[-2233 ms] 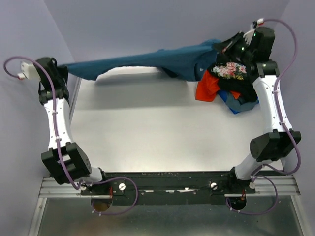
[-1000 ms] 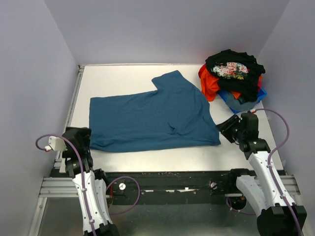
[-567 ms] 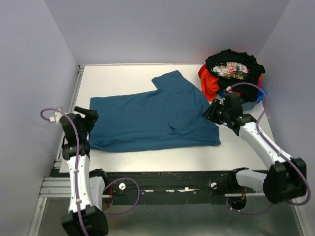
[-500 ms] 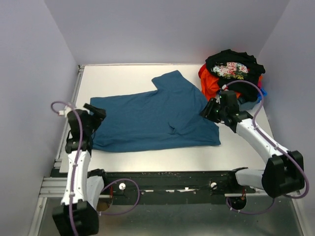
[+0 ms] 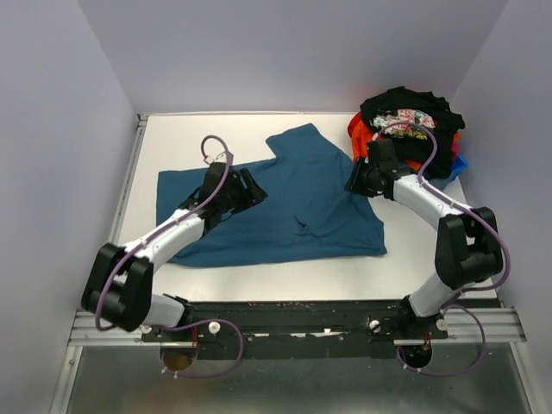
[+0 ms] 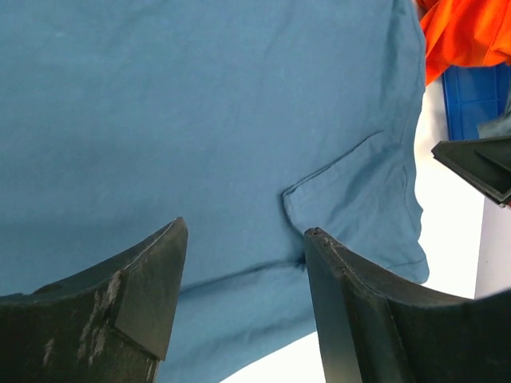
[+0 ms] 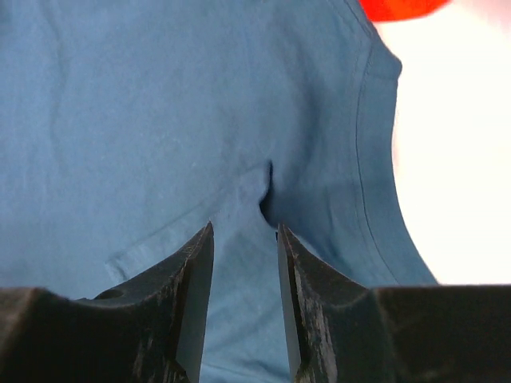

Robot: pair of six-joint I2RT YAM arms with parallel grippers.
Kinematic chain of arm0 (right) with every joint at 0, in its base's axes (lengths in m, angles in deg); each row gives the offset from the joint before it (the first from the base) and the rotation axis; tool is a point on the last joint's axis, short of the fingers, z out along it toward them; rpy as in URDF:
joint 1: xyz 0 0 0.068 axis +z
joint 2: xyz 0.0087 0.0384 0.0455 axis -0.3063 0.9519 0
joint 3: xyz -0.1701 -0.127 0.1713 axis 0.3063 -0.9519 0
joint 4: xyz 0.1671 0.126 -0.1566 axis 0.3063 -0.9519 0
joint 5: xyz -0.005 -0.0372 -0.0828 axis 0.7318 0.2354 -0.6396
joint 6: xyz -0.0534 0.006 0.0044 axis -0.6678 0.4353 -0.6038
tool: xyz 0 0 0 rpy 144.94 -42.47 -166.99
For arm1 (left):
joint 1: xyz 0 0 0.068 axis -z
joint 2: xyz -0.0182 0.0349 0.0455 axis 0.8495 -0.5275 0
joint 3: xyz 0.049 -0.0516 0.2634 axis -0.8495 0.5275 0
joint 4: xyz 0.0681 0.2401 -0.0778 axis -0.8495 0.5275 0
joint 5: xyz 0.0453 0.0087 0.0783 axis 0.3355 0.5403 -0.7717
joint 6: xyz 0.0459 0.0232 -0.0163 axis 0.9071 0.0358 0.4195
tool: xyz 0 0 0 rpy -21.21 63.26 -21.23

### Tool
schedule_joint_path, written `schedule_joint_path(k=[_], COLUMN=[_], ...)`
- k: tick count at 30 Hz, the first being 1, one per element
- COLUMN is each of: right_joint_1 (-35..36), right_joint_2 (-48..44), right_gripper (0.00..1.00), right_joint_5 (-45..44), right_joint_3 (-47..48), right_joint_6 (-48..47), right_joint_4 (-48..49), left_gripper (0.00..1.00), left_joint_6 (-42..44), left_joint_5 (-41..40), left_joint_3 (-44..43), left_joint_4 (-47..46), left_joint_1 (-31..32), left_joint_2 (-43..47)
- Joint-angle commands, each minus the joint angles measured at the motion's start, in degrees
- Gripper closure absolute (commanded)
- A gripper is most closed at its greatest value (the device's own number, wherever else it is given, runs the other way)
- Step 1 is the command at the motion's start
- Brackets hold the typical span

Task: Fold and stack the t-shirts
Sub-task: Fold the flattened tshirt in 1/3 of the way

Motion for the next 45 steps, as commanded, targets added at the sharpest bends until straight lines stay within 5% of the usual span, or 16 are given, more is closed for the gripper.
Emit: schedule_joint_path(k=[1, 12, 16, 24, 35, 45], right_joint_1=[0.28, 0.37, 0.46, 0.55, 0.72, 0.72], right_joint_2=[4.49, 11.61, 11.44, 9.78, 6.87, 6.78], right_gripper=[0.55, 0.63, 0.80, 0.99, 0.99, 0.99], right_joint_5=[-1.46, 1.62, 1.88, 2.85, 2.93, 2.85], right_joint_3=[4.79, 6.82, 6.12, 5.94, 3.48, 3.56], right_joint_6=[-1.60, -1.42, -1.33, -1.68, -1.86, -1.42], right_joint_4=[-1.60, -2.48, -1.69, -0.64, 2.62, 2.53], left_gripper=[0.28, 0.39, 0.40, 0.49, 0.60, 0.54], left_joint_6=[0.44, -2.55, -3.60, -4.48, -5.80, -3.60], left_joint_5=[0.22, 3.11, 6.10, 8.22, 13.04, 9.61], left_joint_3=[-7.94, -15.15, -15.51, -17.18, -19.29, -19.12], left_joint_4=[-2.49, -7.32, -9.51, -11.72, -12.68, -7.93], left_joint_1=[3.75, 10.44, 10.79, 10.79, 10.97, 11.58], left_joint_2=[-10.19, -24.87, -28.22, -32.79, -37.27, -35.78])
